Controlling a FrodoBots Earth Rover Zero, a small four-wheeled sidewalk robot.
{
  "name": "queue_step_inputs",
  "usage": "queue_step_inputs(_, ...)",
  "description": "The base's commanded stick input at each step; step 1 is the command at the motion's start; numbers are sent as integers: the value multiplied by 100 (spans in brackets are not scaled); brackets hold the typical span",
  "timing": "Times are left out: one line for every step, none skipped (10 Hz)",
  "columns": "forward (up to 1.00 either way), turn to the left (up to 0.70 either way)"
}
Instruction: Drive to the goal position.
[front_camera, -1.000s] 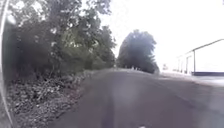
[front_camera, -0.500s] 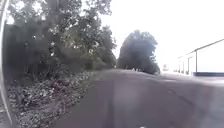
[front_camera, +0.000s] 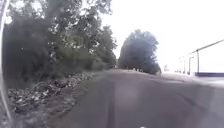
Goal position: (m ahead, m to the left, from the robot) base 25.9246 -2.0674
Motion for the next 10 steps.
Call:
queue_step_inputs(70,0)
queue_step_inputs(70,0)
queue_step_inputs(70,0)
queue_step_inputs(70,0)
queue_step_inputs(70,0)
queue_step_inputs(70,0)
queue_step_inputs(70,0)
queue_step_inputs(70,0)
queue_step_inputs(70,0)
queue_step_inputs(70,0)
